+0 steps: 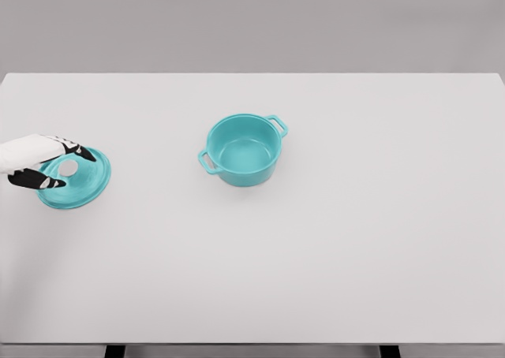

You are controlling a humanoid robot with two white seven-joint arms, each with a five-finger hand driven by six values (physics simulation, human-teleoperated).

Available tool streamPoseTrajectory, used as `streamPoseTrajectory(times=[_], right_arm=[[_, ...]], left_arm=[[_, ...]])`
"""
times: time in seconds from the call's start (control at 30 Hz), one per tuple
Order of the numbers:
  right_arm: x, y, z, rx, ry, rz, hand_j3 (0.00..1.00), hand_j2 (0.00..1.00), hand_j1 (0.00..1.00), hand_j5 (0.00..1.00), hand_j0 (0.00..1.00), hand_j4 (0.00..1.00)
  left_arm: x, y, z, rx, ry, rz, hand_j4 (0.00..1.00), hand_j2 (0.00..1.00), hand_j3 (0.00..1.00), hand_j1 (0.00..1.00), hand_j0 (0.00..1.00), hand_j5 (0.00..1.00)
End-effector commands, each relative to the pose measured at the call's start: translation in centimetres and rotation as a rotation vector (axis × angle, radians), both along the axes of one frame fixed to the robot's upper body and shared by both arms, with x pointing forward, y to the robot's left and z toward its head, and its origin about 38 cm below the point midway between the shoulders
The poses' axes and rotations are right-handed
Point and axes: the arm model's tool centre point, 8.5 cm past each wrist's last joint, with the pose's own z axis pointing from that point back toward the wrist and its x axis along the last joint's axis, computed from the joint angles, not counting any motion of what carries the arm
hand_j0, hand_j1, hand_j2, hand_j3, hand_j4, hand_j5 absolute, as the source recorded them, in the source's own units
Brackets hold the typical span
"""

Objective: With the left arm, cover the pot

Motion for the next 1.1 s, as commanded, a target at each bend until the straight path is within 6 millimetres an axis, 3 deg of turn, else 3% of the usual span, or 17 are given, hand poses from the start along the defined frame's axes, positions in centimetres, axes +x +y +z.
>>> streamPoseTrajectory(times=[0.0, 0.43, 0.77, 1.07], right_arm=[[-0.01, 0.01, 0.00, 0.000, 0.000, 0.000, 1.00, 1.00, 1.00, 1.00, 1.00, 1.00], [-0.01, 0.01, 0.00, 0.000, 0.000, 0.000, 1.00, 1.00, 1.00, 1.00, 1.00, 1.00], [-0.01, 0.01, 0.00, 0.000, 0.000, 0.000, 1.00, 1.00, 1.00, 1.00, 1.00, 1.00], [-0.01, 0.01, 0.00, 0.000, 0.000, 0.000, 1.00, 1.00, 1.00, 1.00, 1.00, 1.00]], left_arm=[[0.00, 0.27, -0.09, 0.000, 0.004, 0.010, 0.73, 0.73, 0.73, 0.73, 0.73, 0.73], [0.41, 0.09, -0.49, 0.001, 0.006, 0.018, 0.64, 0.64, 0.64, 0.64, 0.64, 0.64], [0.37, 0.06, -0.67, 0.001, 0.010, 0.017, 0.64, 0.64, 0.64, 0.64, 0.64, 0.64], [0.33, -0.01, -0.73, 0.000, 0.011, 0.015, 0.53, 0.53, 0.53, 0.53, 0.53, 0.53]])
